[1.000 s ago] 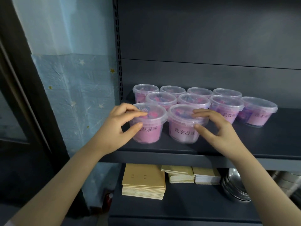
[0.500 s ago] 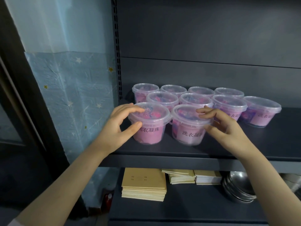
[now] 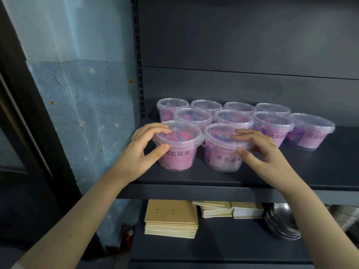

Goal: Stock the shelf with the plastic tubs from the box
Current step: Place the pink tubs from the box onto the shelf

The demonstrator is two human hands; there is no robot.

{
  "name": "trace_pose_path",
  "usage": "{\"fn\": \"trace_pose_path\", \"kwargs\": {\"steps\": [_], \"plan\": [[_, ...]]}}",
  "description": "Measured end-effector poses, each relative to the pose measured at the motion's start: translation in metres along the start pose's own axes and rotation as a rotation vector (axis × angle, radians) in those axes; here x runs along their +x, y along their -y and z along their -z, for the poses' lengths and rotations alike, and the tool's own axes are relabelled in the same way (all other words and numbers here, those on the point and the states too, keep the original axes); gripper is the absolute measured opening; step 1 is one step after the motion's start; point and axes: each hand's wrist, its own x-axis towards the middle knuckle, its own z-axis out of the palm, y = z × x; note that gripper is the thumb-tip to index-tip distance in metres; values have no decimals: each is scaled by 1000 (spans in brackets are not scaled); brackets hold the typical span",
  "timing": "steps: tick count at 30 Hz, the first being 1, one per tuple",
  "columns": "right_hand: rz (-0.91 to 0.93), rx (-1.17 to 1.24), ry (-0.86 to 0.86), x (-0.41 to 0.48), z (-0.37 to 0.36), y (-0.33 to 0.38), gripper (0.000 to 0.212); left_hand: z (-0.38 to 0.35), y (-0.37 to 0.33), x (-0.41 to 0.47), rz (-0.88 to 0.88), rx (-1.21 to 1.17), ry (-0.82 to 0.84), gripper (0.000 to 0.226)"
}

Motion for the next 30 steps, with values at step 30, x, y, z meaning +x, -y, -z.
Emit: {"fn": "trace_pose_path", "kwargs": {"steps": [30], "plan": [[-393,-833,-243,-298,352,-2,47,-348,-322,-12,-388,354,-26,37]]}}
